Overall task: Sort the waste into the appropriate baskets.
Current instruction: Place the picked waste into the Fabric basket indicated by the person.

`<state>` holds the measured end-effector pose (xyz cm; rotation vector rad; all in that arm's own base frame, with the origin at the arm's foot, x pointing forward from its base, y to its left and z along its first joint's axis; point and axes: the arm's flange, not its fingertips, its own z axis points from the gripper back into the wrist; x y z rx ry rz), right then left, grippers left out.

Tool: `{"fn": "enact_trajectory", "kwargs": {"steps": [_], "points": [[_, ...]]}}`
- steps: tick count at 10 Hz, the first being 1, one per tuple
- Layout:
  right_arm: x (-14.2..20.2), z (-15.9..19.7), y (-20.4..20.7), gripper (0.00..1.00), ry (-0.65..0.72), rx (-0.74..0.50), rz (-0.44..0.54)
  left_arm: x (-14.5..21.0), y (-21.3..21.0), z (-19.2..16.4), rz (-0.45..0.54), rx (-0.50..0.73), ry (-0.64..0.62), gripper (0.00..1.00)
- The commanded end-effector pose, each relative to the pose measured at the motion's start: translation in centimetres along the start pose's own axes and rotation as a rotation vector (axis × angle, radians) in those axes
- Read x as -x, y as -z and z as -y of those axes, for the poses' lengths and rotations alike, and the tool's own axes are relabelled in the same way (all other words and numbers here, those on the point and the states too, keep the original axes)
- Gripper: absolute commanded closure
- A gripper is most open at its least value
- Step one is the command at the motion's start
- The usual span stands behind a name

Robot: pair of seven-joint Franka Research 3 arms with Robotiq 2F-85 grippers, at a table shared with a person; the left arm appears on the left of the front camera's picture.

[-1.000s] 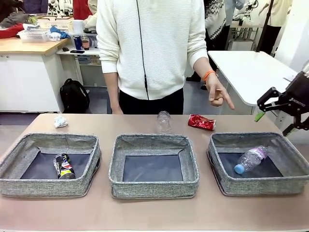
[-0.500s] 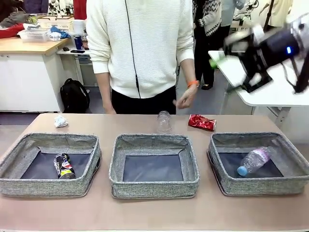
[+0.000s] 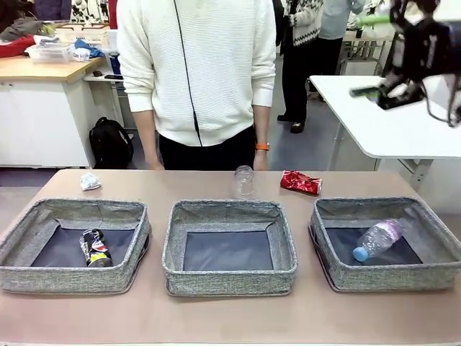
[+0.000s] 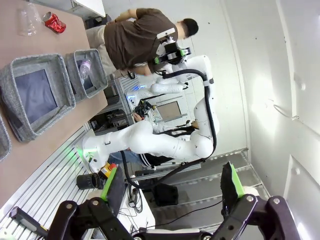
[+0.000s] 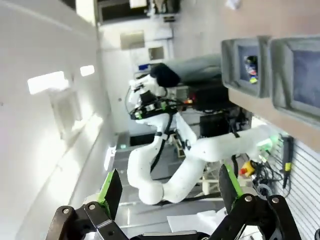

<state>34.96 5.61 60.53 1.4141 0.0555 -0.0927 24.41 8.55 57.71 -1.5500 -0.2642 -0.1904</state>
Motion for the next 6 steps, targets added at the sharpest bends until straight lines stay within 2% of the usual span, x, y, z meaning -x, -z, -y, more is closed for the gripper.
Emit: {"fn": "enact_trajectory", "kwargs": {"steps": [1,3,4,6], "points": [[0.6,3.0,-0.8,0.0,0.058,0.191,0.031,0.0,0.1,0.3,0.001,0.023,0.023,0.0],[0.8,3.4,-0.7,0.0,0.045,0.236,0.069,0.0,0.1,0.3,0.001,0.023,0.023,0.0],[0.1,3.9,-1.8,0.0,0.065,0.136,0.042,0.0,0.1,0.3,0.001,0.023,0.023,0.0],[0.1,3.9,-1.8,0.0,0.065,0.136,0.042,0.0,0.1,0.3,0.001,0.023,0.023,0.0]]}}
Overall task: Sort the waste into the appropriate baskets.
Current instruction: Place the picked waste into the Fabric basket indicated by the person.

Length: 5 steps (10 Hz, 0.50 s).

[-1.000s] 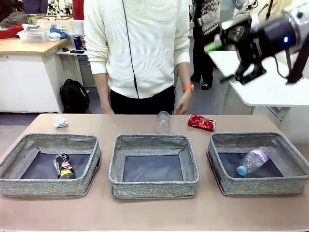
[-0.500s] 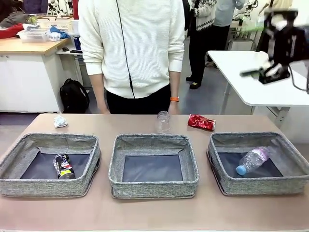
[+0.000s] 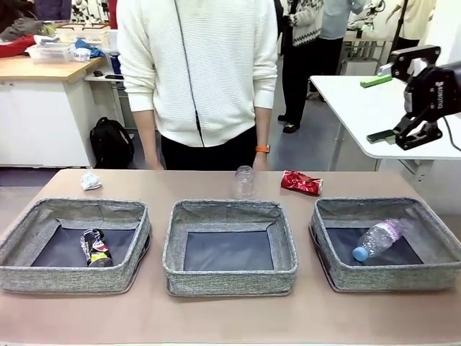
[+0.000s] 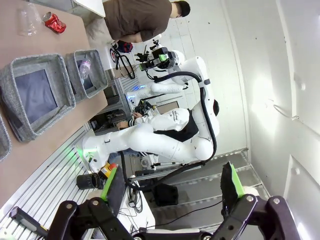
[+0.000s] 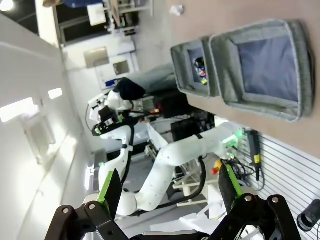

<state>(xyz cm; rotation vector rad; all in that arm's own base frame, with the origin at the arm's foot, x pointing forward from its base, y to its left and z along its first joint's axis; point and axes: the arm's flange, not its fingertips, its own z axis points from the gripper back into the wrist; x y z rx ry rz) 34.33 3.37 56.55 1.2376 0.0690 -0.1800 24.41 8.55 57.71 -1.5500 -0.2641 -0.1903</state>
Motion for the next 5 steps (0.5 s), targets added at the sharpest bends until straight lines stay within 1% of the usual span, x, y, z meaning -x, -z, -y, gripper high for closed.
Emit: {"fn": "enact_trajectory", "kwargs": {"steps": [1,5], "points": [[-0.09,-0.37,-0.22,0.0,-0.006,-0.036,-0.011,-0.01,0.11,0.26,0.001,0.023,0.023,0.0],[-0.09,-0.37,-0.22,0.0,-0.006,-0.036,-0.011,-0.01,0.11,0.26,0.001,0.023,0.023,0.0]]}}
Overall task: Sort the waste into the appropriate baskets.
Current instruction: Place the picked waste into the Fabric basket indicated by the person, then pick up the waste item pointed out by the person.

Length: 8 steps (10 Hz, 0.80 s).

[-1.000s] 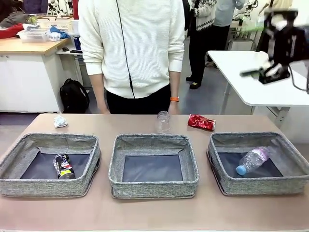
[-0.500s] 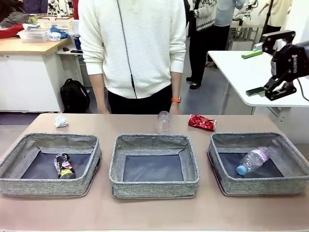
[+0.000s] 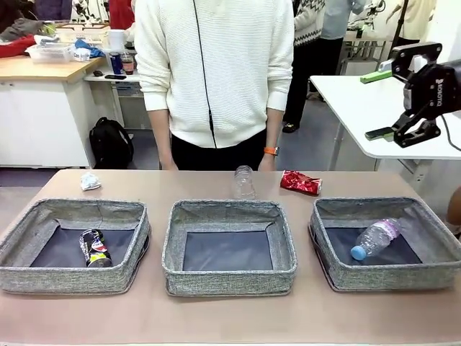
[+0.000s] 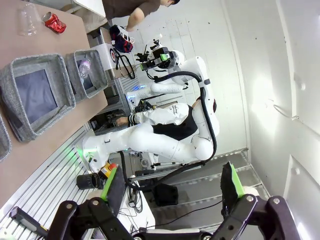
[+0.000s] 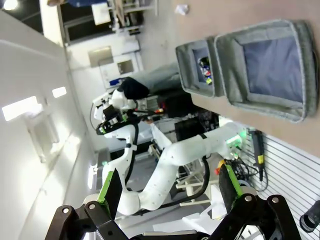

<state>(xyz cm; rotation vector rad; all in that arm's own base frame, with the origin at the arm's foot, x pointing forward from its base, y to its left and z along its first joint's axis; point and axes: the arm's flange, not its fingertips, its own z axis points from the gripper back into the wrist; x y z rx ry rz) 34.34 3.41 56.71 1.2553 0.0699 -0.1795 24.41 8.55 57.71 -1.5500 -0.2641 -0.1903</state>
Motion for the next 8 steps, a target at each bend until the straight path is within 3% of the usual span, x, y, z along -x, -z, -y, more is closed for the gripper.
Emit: {"fn": "enact_trajectory", "kwargs": {"steps": [1,8], "points": [[-0.11,-0.21,-0.2,0.0,-0.006,-0.018,-0.008,-0.01,0.11,0.26,0.001,0.023,0.023,0.0],[-0.11,-0.21,-0.2,0.0,-0.006,-0.018,-0.008,-0.01,0.11,0.26,0.001,0.023,0.023,0.0]]}}
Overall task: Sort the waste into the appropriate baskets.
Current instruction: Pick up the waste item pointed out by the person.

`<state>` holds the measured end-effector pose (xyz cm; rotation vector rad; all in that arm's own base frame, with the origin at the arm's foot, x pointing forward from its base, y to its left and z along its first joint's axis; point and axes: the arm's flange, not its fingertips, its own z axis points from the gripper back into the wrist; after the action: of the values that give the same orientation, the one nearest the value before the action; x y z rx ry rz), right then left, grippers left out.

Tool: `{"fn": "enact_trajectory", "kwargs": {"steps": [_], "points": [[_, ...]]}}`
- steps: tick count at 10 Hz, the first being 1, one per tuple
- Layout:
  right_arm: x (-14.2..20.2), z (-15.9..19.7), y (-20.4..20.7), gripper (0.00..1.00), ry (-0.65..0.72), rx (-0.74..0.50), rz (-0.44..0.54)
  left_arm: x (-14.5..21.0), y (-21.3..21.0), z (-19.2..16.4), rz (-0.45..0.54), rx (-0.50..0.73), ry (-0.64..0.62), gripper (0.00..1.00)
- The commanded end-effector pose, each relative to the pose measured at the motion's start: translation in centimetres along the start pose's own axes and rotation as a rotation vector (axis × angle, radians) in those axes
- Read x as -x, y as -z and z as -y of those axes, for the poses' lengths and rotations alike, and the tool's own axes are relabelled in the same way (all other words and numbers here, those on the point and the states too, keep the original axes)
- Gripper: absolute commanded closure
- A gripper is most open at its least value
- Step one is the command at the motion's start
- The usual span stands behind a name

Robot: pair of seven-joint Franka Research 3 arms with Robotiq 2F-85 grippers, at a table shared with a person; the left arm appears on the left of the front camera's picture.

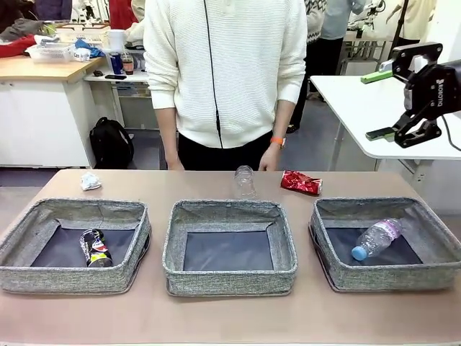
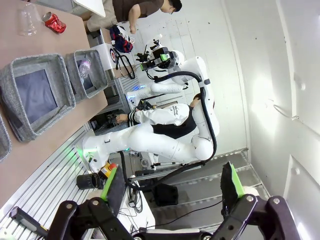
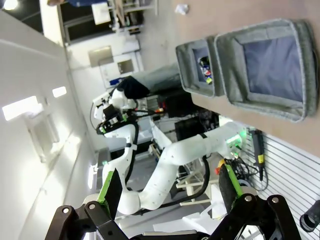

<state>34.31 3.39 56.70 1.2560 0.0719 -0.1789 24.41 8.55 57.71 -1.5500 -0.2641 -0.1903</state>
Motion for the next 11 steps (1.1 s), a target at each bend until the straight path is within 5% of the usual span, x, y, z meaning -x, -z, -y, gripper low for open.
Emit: {"fn": "enact_trajectory", "kwargs": {"steps": [1,11], "points": [[-0.13,-0.23,-0.19,0.0,-0.007,-0.018,-0.006,-0.01,0.11,0.26,0.001,0.023,0.023,0.0],[-0.13,-0.23,-0.19,0.0,-0.007,-0.018,-0.006,-0.01,0.11,0.26,0.001,0.023,0.023,0.0]]}}
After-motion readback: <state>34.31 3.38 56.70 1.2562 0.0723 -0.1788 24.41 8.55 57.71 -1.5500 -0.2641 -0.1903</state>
